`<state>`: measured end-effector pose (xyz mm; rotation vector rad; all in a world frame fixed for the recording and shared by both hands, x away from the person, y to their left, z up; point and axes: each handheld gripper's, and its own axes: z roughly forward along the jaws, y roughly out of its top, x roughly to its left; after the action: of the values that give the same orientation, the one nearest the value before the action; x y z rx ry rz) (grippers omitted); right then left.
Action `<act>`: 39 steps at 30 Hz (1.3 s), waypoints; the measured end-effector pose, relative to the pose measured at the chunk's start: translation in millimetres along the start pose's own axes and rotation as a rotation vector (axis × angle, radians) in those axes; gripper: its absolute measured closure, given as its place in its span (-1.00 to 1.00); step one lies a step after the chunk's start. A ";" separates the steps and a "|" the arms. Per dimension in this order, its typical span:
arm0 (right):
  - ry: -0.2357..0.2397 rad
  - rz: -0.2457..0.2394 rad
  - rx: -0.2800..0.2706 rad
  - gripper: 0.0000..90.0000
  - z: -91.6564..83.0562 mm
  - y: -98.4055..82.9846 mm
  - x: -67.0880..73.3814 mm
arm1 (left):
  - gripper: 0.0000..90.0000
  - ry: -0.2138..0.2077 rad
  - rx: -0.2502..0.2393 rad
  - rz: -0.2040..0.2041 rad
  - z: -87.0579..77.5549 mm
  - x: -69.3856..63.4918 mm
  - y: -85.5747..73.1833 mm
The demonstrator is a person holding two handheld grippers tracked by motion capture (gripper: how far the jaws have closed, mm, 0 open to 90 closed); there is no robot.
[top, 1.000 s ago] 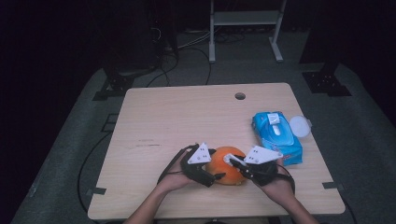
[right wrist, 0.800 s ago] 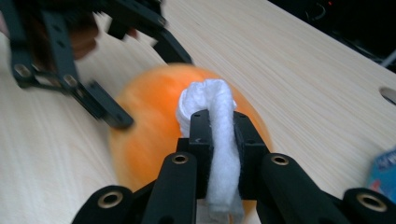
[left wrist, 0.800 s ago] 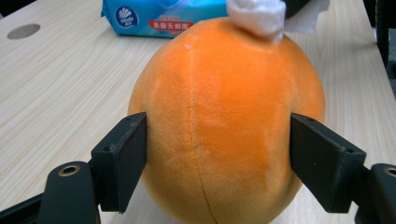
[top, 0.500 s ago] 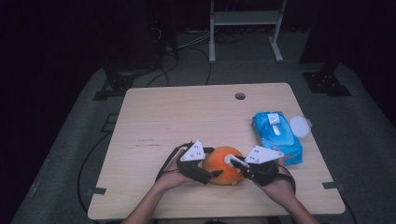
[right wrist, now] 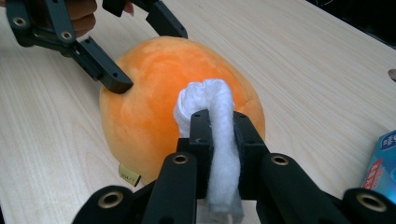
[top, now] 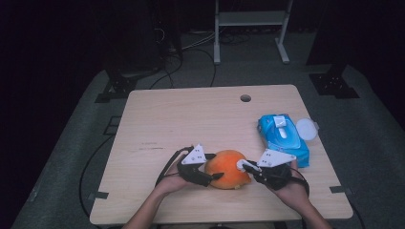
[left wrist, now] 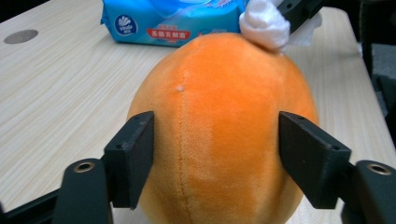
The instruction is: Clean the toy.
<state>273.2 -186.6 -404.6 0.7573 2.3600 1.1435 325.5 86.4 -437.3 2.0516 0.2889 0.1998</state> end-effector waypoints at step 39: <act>0.038 -0.115 -0.008 0.78 6.9 13.8 30.8 | -0.31 0.026 0.020 -0.061 0.0 5.4 -1.0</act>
<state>257.5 -156.1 -401.2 0.5937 2.3950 1.1284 330.6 88.5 -438.0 2.0582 0.3705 0.1873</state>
